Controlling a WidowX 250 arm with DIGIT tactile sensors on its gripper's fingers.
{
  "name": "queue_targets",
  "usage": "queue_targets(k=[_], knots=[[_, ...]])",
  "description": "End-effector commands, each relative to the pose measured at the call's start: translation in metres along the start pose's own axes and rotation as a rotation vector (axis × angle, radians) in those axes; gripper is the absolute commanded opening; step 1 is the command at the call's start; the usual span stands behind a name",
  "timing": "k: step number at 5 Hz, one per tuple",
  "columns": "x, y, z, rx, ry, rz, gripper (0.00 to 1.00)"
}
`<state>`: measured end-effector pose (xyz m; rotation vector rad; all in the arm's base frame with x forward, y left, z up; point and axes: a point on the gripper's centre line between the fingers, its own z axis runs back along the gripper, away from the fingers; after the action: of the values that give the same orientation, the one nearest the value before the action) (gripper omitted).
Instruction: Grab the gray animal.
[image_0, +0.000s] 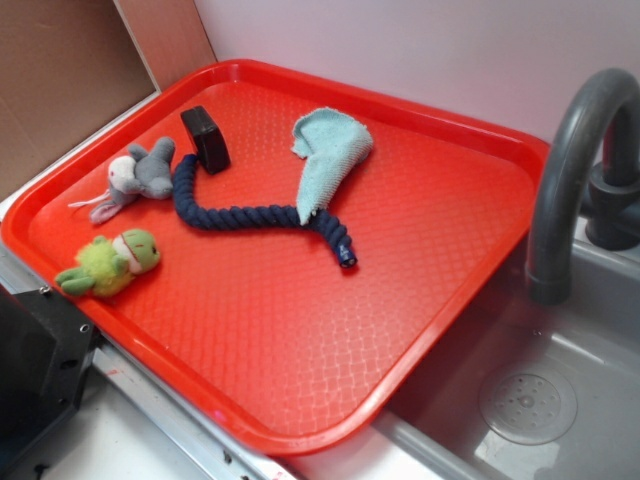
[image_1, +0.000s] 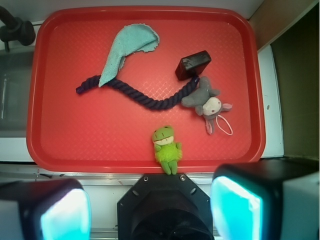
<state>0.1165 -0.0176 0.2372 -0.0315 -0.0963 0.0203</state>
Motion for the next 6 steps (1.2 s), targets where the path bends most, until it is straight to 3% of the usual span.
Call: queue_targets(k=[1, 3, 5, 6], knots=[[0.000, 0.000, 0.000, 0.000, 0.000, 0.000, 1.00], [0.005, 0.033, -0.013, -0.008, -0.066, -0.093, 1.00], [0.023, 0.078, -0.051, 0.003, -0.078, -0.314, 1.00], [0.040, 0.089, -0.072, 0.014, -0.069, -0.443, 1.00]])
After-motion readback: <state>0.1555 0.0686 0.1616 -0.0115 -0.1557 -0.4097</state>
